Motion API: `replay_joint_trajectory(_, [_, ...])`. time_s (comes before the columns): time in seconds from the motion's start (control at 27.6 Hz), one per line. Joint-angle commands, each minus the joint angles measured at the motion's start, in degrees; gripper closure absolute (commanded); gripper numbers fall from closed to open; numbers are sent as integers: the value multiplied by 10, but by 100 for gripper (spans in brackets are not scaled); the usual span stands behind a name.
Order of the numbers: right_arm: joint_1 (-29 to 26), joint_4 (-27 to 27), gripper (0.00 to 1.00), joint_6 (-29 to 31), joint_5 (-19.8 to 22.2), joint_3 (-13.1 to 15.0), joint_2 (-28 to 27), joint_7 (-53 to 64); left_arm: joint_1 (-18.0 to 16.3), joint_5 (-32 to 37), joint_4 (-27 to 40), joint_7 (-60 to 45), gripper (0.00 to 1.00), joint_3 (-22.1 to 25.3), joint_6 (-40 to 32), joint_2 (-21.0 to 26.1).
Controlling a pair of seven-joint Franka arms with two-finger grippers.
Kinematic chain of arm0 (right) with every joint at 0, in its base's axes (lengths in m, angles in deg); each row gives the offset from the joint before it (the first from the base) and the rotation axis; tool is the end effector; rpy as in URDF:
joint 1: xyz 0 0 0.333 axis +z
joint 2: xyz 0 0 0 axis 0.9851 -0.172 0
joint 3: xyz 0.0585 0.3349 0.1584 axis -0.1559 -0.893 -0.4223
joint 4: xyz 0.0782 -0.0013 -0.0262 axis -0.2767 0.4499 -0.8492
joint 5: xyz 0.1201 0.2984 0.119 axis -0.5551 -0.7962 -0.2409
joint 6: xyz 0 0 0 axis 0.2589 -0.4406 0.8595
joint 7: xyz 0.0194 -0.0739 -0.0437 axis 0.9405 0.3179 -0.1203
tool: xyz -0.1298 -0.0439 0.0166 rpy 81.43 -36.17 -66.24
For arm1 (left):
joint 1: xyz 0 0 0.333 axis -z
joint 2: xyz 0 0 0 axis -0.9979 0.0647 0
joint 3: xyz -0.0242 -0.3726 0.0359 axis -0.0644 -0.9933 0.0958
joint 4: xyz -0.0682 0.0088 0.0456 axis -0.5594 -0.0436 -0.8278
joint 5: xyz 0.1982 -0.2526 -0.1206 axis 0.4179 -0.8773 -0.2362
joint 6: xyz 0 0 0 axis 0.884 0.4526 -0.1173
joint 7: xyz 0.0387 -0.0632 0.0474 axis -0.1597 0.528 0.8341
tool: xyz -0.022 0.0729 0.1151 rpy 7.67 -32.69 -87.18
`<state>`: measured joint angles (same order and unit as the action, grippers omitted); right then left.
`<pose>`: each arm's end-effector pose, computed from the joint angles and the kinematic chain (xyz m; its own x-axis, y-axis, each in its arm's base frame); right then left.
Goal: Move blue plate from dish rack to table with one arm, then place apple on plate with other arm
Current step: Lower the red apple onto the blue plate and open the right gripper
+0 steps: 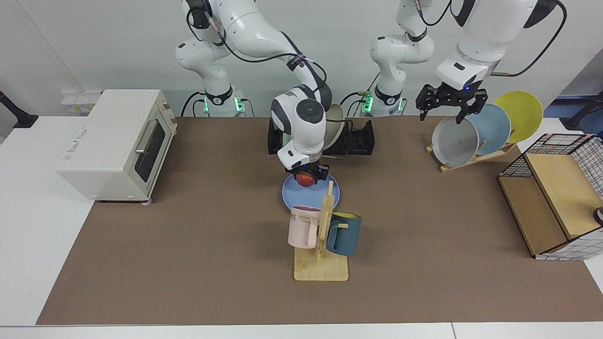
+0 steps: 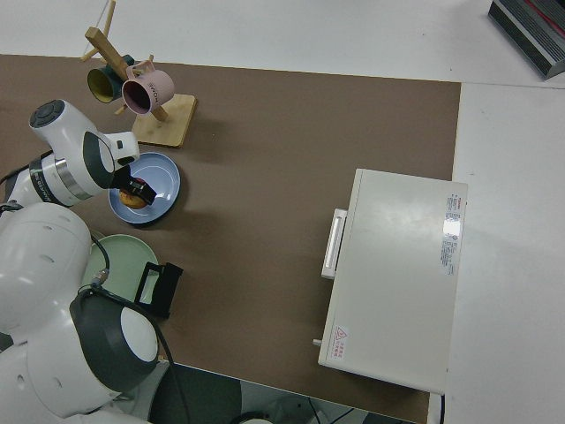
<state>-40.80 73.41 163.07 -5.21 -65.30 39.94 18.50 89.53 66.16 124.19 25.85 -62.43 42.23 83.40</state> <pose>0.5138 0.3738 0.3755 0.9657 -0.2539 -0.0543 -0.2530 -0.9672 0.0226 0.4805 -0.0783 0.6596 0.9799 -0.1933 -0.0488 -0.1942 -0.9809 -0.0147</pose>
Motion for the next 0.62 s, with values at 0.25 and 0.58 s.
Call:
replay_joint_trajectory(0.25, [1, -4, 14, 36, -26, 3, -11, -3, -5, 12, -10, -6, 0, 2, -18, 0])
replay_joint_trajectory(0.58, [5, -6, 0, 31, -24, 3, -12, 15, -14, 6, -10, -9, 0, 3, -17, 0])
